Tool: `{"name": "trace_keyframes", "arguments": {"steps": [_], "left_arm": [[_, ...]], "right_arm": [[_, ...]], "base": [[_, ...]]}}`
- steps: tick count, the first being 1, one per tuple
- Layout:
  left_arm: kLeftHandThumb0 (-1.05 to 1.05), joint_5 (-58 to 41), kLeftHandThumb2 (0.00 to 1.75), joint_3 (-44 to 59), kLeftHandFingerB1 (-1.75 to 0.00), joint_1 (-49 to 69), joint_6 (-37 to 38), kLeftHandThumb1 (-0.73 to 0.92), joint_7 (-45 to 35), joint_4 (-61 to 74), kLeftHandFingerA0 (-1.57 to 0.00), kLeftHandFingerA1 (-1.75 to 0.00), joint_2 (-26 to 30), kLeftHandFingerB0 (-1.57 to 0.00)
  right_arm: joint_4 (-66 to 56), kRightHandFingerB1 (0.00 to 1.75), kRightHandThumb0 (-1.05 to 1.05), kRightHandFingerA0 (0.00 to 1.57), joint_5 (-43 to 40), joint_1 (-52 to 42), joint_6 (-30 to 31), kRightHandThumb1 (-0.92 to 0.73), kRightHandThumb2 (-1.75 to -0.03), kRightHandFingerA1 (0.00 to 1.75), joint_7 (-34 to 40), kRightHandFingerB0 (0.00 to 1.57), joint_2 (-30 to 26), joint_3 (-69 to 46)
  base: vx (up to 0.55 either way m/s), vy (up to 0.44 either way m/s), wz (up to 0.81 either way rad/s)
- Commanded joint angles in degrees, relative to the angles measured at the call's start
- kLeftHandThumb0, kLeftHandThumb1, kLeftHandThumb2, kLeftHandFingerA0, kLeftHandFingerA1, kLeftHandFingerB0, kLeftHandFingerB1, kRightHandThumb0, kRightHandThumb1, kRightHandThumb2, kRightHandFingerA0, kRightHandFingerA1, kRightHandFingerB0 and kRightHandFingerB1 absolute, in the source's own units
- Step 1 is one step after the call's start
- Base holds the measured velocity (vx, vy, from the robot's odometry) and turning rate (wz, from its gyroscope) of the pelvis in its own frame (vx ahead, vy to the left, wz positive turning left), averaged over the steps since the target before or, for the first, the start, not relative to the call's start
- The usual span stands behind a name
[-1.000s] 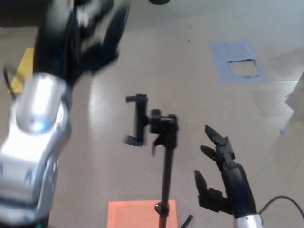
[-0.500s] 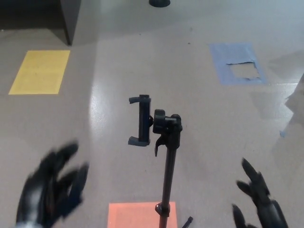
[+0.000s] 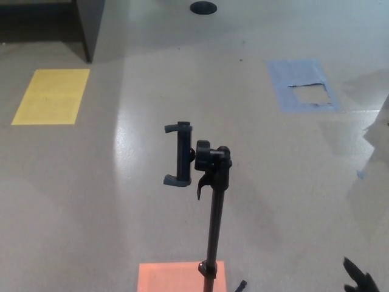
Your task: A phone stand is kept on the floor and the robot uses both its hands to grab it and uses its left hand to extend the phone stand by pulling it upwards
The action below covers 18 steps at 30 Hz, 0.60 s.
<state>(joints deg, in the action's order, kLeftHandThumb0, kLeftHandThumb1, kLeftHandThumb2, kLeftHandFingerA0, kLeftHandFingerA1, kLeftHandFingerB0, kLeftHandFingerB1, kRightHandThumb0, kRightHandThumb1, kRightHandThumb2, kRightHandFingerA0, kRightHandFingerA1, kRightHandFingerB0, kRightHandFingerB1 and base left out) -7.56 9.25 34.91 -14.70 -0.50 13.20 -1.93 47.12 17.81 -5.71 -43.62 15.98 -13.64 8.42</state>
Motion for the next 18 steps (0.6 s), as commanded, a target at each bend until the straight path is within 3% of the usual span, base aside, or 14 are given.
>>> {"name": "trace_keyframes", "arguments": {"steps": [1, 3, 6, 8, 9, 10, 14, 16, 17, 18], "left_arm": [[-0.93, -10.30, 0.80, 9.42, -0.34, 9.01, 37.48, 0.92, -11.45, -7.83, -0.24, -0.31, -5.37, -0.32], [-0.93, -10.34, 0.80, 9.51, -0.34, 9.30, 36.37, 0.92, -10.98, -6.76, -0.25, -0.32, -5.76, -0.31], [-0.94, -10.70, 0.80, 9.85, -0.34, 9.46, 36.97, 0.92, -11.82, -6.48, -0.24, -0.32, -5.69, -0.31], [-0.95, -10.94, 0.80, 9.98, -0.34, 9.53, 37.30, 0.92, -12.48, -6.42, -0.24, -0.32, -5.85, -0.31], [-0.97, -11.51, 0.81, 10.15, -0.33, 9.27, 37.10, 0.92, -13.37, -6.57, -0.25, -0.32, -5.60, -0.31], [-0.97, -11.80, 0.82, 10.28, -0.34, 9.31, 36.96, 0.92, -14.01, -6.48, -0.25, -0.33, -5.30, -0.31], [-0.98, -11.95, 0.81, 10.67, -0.33, 9.67, 36.07, 0.92, -15.32, -5.78, -0.26, -0.32, -4.27, -0.31], [-0.95, -13.07, 0.80, 11.12, -0.30, 9.75, 34.71, 0.92, -16.41, -4.89, -0.24, -0.32, -3.73, -0.22], [-0.92, -15.55, 0.77, 11.52, -0.30, 9.70, 32.52, 0.92, -17.38, -4.00, -0.29, -0.33, -4.27, -0.23], [-0.92, -18.67, 0.77, 11.96, -0.30, 9.64, 29.83, 0.92, -18.48, -2.89, -0.29, -0.33, -5.07, -0.23]], "right_arm": [[-1.61, 0.35, -1.05, 0.00, 3.80, -2.83, -0.83, -0.91, -0.80, 0.43, -5.56, 0.00, -9.59, 1.29], [-1.34, 0.27, -1.05, 0.00, 4.49, -1.75, -0.17, -0.86, -0.79, 0.47, -4.99, 0.00, -9.62, 1.57], [-1.98, 0.31, -1.05, 0.00, 4.77, -1.51, 1.44, -0.85, -0.77, 0.54, -5.15, 0.00, -9.46, 1.95], [-2.33, 0.41, -1.05, 0.00, 4.98, -2.11, 1.89, -0.82, -0.81, 0.58, -4.82, 0.00, -9.50, 2.06], [-2.98, 0.58, -1.05, 0.00, 5.17, -2.76, 2.69, -0.86, -0.81, 0.55, -4.95, 0.00, -9.69, 2.11], [-3.33, 0.65, -1.05, 0.00, 5.07, -3.48, 3.02, -0.84, -0.79, 0.61, -4.97, 0.00, -9.65, 2.10], [-2.00, 0.65, -1.05, 0.00, 5.16, -5.28, 2.25, -0.82, -0.79, 0.61, -3.49, 0.00, -9.10, 2.23], [-0.82, 0.66, -1.05, 0.00, 4.87, -5.90, 1.92, -0.85, -0.77, 0.65, -3.24, 0.01, -8.32, 2.52], [-0.27, 0.56, -1.05, 0.00, 4.95, -5.86, 1.92, -0.61, -1.17, 0.55, -3.03, 0.03, -8.15, 2.65], [0.16, 0.56, -1.05, 0.00, 5.06, -5.74, 2.02, -0.61, -1.17, 0.55, -2.89, 0.03, -8.09, 2.79]], "base": [[0.00, 0.000, 0.00], [0.00, 0.000, 0.00], [0.00, 0.000, 0.00], [0.00, 0.000, 0.00], [0.00, 0.000, 0.00], [0.00, 0.000, 0.00], [0.00, 0.000, 0.00], [0.00, 0.000, 0.00], [0.00, 0.000, 0.00], [0.00, 0.000, 0.00]]}}
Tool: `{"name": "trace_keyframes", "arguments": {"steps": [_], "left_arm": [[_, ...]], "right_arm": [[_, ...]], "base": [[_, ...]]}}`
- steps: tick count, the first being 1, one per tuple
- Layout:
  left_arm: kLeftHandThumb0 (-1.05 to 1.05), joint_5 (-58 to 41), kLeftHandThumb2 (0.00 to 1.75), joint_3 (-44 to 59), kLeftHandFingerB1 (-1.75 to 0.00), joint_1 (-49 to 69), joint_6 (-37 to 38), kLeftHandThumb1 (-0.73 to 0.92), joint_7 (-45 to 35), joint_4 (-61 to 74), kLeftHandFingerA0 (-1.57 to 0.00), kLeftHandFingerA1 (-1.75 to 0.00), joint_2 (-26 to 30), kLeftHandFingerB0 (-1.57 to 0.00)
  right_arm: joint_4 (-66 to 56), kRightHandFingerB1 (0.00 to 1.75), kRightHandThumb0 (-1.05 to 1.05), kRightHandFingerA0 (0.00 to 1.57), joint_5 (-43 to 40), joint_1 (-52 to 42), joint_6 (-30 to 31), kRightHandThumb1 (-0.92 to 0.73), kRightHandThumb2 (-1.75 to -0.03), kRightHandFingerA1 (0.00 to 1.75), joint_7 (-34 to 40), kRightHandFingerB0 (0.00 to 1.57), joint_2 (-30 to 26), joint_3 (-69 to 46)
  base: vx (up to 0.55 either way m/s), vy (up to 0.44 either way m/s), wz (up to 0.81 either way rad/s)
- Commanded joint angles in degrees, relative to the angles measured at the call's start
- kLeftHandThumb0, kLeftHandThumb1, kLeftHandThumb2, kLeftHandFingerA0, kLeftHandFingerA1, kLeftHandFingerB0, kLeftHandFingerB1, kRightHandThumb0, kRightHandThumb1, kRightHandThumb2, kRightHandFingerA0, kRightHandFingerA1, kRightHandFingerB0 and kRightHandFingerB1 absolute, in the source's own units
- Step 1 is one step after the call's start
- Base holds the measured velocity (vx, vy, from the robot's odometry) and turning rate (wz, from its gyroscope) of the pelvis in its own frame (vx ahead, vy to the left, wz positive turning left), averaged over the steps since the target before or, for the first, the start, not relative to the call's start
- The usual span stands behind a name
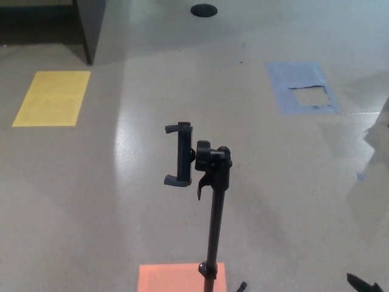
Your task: A phone stand is kept on the floor and the robot uses both its hands to grab it and uses its left hand to extend the phone stand by pulling it upwards
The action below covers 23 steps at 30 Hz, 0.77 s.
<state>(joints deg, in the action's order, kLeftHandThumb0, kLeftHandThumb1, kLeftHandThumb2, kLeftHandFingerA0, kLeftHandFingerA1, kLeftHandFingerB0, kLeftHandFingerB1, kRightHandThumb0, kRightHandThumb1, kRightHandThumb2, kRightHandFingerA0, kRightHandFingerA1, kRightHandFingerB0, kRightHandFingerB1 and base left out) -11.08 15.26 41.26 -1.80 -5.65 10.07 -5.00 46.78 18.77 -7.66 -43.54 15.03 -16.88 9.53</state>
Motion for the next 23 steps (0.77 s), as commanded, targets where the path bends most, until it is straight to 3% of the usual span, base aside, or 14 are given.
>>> {"name": "trace_keyframes", "arguments": {"steps": [1, 2, 6, 8, 10, 11, 13, 17, 18, 23], "left_arm": [[-0.91, -15.86, 0.78, 6.11, -0.30, 2.90, 16.78, 0.92, -14.13, 0.03, -0.28, -0.33, -1.97, -0.21], [-0.90, -15.74, 0.79, 6.07, -0.30, 2.84, 16.87, 0.92, -14.15, 0.04, -0.29, -0.34, -2.11, -0.21], [-0.87, -13.10, 0.77, 5.61, -0.29, 2.68, 19.26, 0.92, -13.81, -0.24, -0.29, -0.34, -2.31, -0.18], [-0.84, -9.37, 0.73, 5.62, -0.28, 1.77, 24.50, 0.92, -14.04, -3.05, -0.29, -0.34, -1.18, -0.20], [-0.80, -9.20, 0.69, 5.60, -0.29, 1.72, 25.14, 0.91, -14.36, -3.66, -0.30, -0.31, -1.09, -0.26], [-0.78, -9.14, 0.71, 5.64, -0.29, 1.47, 25.87, 0.92, -14.79, -4.49, -0.28, -0.32, -0.90, -0.24], [-0.79, -9.61, 0.68, 5.76, -0.30, 1.51, 26.31, 0.92, -15.48, -5.17, -0.30, -0.32, -0.81, -0.26], [-0.80, -17.63, 0.67, 6.25, -0.29, 2.58, 18.86, 0.90, -18.26, -2.79, -0.25, -0.32, -2.22, -0.22], [-0.80, -16.04, 0.69, 6.20, -0.29, 2.98, 19.34, 0.92, -17.07, -2.45, -0.27, -0.32, -2.23, -0.24], [-0.81, -16.56, 0.70, 6.22, -0.29, 4.17, 18.87, 0.92, -17.16, -0.95, -0.28, -0.32, -2.59, -0.26]], "right_arm": [[1.09, 0.61, -1.05, 0.00, 3.89, -3.49, 1.62, -0.90, -0.90, 0.64, -1.95, 0.00, -4.79, 1.73], [1.51, 0.54, -1.05, 0.00, 3.31, -3.38, 1.18, -0.57, -1.21, 0.54, -2.37, 0.00, -4.74, 1.60], [2.24, 0.57, -1.05, 0.00, 1.49, -2.93, 0.20, -0.58, -1.23, 0.58, -3.13, 0.00, -4.36, 1.02], [2.62, 0.54, -1.05, 0.00, 1.05, -2.38, -0.16, -0.58, -1.22, 0.54, -3.49, 0.00, -4.18, 0.89], [2.30, 0.57, -1.05, 0.00, 0.66, -2.34, 0.23, -0.59, -1.22, 0.57, -3.88, 0.00, -3.96, 0.71], [2.31, 0.69, -1.05, 0.00, 0.10, -2.36, 0.01, -0.91, -0.79, 0.72, -4.39, 0.01, -3.79, 0.54], [2.52, 0.72, -1.05, 0.00, -1.32, -2.47, -0.65, -0.91, -0.78, 0.69, -5.78, 0.00, -3.35, 0.21], [3.61, 0.70, -1.05, 0.00, -2.13, -2.53, -1.36, -0.92, -0.79, 0.75, -6.71, 0.02, -3.03, -0.11], [4.00, 0.65, -1.05, 0.00, -2.50, -2.36, -1.44, -0.69, -1.17, 0.64, -7.10, 0.05, -3.04, -0.33], [3.88, 0.62, -1.05, 0.00, -2.05, -2.12, -1.29, -0.67, -1.19, 0.61, -7.17, 0.04, -3.02, -0.51]], "base": [[0.00, 0.000, 0.00], [0.00, 0.000, 0.00], [0.00, 0.000, 0.00], [0.00, 0.000, 0.00], [0.00, 0.000, 0.00], [0.00, 0.000, 0.00], [0.00, 0.000, 0.00], [0.00, 0.000, 0.00], [0.00, 0.000, 0.00], [0.00, 0.000, 0.00]]}}
